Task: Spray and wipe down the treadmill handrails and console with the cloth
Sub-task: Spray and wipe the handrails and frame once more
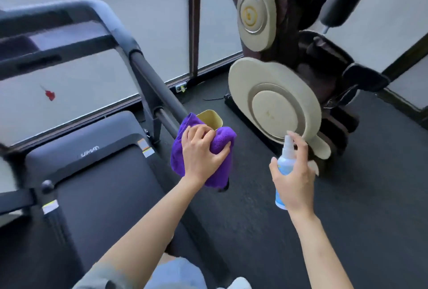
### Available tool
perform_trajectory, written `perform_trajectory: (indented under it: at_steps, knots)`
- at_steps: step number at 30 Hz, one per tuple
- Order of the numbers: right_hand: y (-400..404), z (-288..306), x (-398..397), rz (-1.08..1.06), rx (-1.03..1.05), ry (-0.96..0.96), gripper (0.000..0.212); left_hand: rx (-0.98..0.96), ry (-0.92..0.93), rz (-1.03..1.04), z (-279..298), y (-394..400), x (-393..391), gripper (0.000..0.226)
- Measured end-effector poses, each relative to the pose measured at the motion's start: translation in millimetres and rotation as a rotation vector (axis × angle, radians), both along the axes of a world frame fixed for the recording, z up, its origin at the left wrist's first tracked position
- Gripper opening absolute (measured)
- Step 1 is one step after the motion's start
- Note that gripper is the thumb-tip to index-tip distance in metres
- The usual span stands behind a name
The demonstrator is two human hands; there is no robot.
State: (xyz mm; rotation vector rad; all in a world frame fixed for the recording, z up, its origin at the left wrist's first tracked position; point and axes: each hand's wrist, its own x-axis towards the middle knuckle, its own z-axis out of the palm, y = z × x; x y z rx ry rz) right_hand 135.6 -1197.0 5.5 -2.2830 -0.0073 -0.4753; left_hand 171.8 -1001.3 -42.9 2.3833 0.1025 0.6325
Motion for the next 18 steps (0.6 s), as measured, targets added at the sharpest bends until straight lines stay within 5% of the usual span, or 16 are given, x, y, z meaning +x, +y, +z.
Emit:
perform_trajectory:
  at_steps: [8, 18]
  knots:
    - [-2.2, 11.5, 15.0, 0.291, 0.013, 0.009, 0.066, -0.457, 0.151, 0.39, 5.1, -40.7, -17.3, 0.032]
    - [23.5, -20.6, 50.8, 0.482, 0.066, -0.096, 0.062, -0.319, 0.076, 0.549, -6.1, -37.8, -8.2, 0.034]
